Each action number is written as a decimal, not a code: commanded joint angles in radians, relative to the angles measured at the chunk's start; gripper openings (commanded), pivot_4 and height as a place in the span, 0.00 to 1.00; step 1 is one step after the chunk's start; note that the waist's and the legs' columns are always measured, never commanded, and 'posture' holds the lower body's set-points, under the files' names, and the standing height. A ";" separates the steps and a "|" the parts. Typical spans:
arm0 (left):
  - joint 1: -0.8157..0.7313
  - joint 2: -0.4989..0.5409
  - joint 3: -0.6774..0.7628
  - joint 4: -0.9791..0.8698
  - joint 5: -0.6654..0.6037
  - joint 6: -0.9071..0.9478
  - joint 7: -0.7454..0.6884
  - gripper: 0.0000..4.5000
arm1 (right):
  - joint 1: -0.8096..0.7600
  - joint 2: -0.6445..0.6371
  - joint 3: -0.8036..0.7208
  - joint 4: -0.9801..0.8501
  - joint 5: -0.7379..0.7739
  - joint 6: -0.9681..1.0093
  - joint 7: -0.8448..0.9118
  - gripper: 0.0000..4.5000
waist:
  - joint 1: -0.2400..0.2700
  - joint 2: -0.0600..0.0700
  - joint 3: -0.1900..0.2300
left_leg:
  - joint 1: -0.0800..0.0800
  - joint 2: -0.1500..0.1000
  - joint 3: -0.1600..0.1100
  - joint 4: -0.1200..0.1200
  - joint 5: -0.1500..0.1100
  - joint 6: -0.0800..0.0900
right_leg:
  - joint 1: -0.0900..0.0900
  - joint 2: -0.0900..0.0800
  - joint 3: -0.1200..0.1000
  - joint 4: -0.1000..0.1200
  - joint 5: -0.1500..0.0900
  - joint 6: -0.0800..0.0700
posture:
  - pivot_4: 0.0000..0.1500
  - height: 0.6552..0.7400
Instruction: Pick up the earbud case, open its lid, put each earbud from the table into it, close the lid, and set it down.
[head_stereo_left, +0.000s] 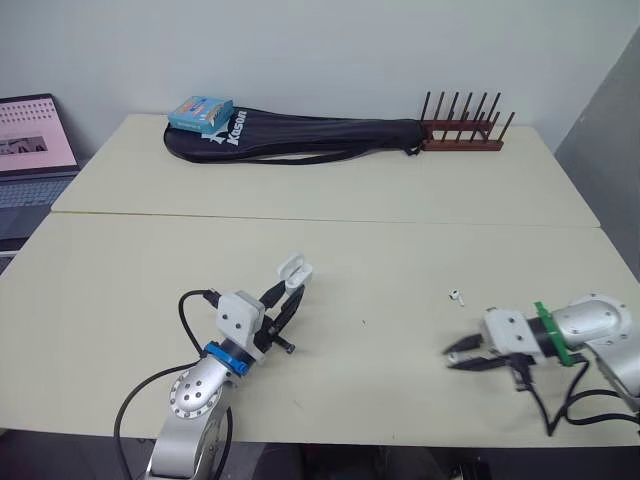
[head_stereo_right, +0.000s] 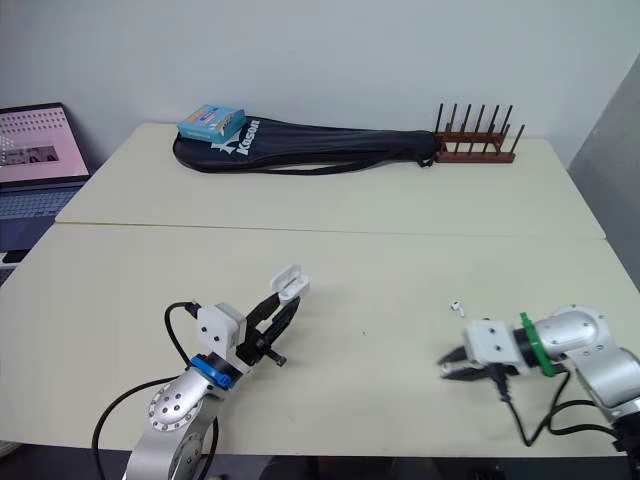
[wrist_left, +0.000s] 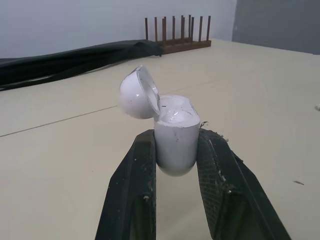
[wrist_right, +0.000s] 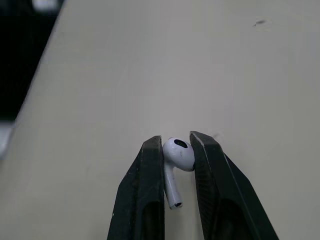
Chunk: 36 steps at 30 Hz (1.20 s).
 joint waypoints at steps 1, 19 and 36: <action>0.011 0.012 -0.003 -0.068 -0.002 0.005 0.001 0.17 | -0.045 -0.025 0.010 0.125 -0.025 -0.164 0.112 0.10 | -0.001 0.000 0.000 | 0.001 0.000 0.000 0.000 0.000 0.000 | 0.001 0.000 0.000 0.000 0.000 0.000 | 1.00 0.85; 0.041 0.028 0.002 -0.124 -0.006 0.048 0.006 0.17 | -0.161 -0.070 0.164 0.297 -0.003 -0.242 0.133 0.39 | 0.000 0.000 0.003 | 0.014 0.002 -0.001 -0.002 0.000 0.000 | 0.016 -0.002 0.002 -0.005 0.000 0.000 | 1.00 0.85; 0.028 0.014 -0.022 -0.115 -0.003 0.059 0.004 0.17 | 0.085 -0.360 -0.135 -0.364 -0.037 0.512 -0.169 0.68 | 0.003 0.007 0.006 | 0.013 0.002 -0.004 -0.008 0.000 0.000 | 0.015 -0.003 0.000 -0.010 0.000 0.000 | 1.00 0.85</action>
